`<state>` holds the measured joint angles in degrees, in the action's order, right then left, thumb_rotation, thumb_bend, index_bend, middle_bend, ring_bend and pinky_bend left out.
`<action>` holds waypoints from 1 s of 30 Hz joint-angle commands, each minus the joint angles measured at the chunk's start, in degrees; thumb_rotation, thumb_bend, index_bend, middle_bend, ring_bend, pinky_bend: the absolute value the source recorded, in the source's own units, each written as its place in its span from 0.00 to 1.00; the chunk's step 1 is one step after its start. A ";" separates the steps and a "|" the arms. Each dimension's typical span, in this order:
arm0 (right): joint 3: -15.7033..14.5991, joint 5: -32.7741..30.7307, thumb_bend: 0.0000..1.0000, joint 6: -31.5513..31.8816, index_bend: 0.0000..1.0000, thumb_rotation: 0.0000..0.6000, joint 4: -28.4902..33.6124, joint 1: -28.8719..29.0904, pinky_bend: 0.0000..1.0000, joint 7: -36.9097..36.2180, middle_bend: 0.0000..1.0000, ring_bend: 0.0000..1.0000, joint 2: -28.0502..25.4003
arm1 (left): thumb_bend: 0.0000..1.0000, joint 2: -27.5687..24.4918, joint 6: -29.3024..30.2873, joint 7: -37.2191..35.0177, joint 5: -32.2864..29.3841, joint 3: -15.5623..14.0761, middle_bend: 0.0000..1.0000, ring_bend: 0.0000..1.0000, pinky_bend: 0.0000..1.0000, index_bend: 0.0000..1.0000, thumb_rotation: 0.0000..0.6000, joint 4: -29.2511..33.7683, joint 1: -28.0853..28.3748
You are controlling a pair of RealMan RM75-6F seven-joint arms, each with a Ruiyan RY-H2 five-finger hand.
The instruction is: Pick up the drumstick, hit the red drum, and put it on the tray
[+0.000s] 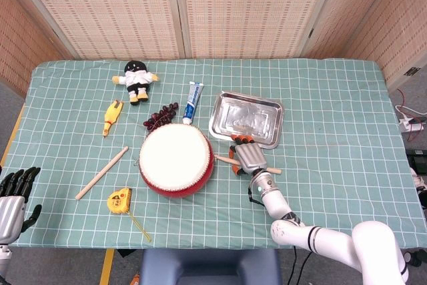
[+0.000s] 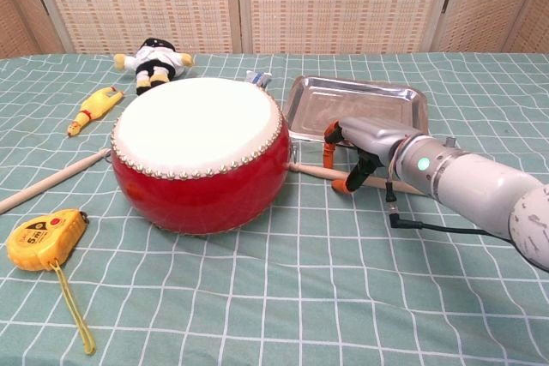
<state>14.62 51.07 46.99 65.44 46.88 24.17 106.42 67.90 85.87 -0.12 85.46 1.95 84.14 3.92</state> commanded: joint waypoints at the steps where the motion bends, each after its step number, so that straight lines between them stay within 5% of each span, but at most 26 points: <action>1: -0.36 0.53 0.36 0.43 0.52 1.00 0.11 -0.12 0.10 -0.24 0.10 0.02 0.05 | 0.34 0.11 -0.04 -0.20 0.02 -0.03 0.06 0.04 0.04 0.06 1.00 -0.13 -0.01; 17: -2.49 10.06 0.42 8.91 0.59 1.00 9.31 -5.56 0.10 -7.61 0.12 0.02 -6.90 | 0.34 0.34 0.51 -1.29 0.31 -0.14 0.06 0.04 0.04 0.06 1.00 -0.86 -0.40; 30: -4.53 22.03 0.43 13.83 0.64 1.00 21.28 -16.04 0.10 -39.56 0.16 0.04 -20.14 | 0.34 -0.48 1.70 -0.34 1.21 -0.42 0.06 0.04 0.04 0.06 1.00 0.60 -0.95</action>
<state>11.06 69.18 59.33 83.78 34.27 -6.93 90.40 67.49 87.48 -0.58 86.58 1.55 84.62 2.99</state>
